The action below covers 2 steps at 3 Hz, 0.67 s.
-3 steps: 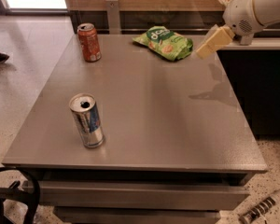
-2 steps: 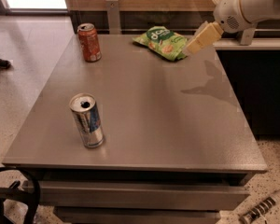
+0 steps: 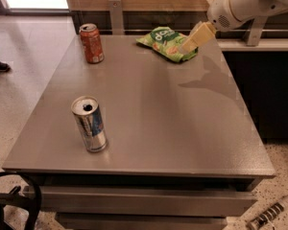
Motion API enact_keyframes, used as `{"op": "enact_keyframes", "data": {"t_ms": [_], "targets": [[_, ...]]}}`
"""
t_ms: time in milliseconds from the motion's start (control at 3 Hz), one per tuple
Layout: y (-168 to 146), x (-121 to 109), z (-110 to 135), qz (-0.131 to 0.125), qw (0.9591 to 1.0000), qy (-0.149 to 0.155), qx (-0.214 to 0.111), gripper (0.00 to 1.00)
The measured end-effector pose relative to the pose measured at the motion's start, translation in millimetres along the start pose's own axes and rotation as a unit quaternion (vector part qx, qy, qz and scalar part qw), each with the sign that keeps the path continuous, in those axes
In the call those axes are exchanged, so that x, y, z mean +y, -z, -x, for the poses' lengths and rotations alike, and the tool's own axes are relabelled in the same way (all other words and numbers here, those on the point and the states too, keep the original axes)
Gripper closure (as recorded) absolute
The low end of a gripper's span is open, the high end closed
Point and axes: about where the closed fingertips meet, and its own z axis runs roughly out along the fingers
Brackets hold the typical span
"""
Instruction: Move green rice chip bag near redbull can
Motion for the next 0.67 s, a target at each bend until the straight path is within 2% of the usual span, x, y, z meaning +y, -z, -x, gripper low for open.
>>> {"op": "enact_keyframes", "data": {"t_ms": [333,667], "targets": [[-55,-21,5,0.010,0.9998,-0.016,0.009,0.00],[-106,-36,-1,0.022,0.9988,-0.044,0.008,0.00]]}}
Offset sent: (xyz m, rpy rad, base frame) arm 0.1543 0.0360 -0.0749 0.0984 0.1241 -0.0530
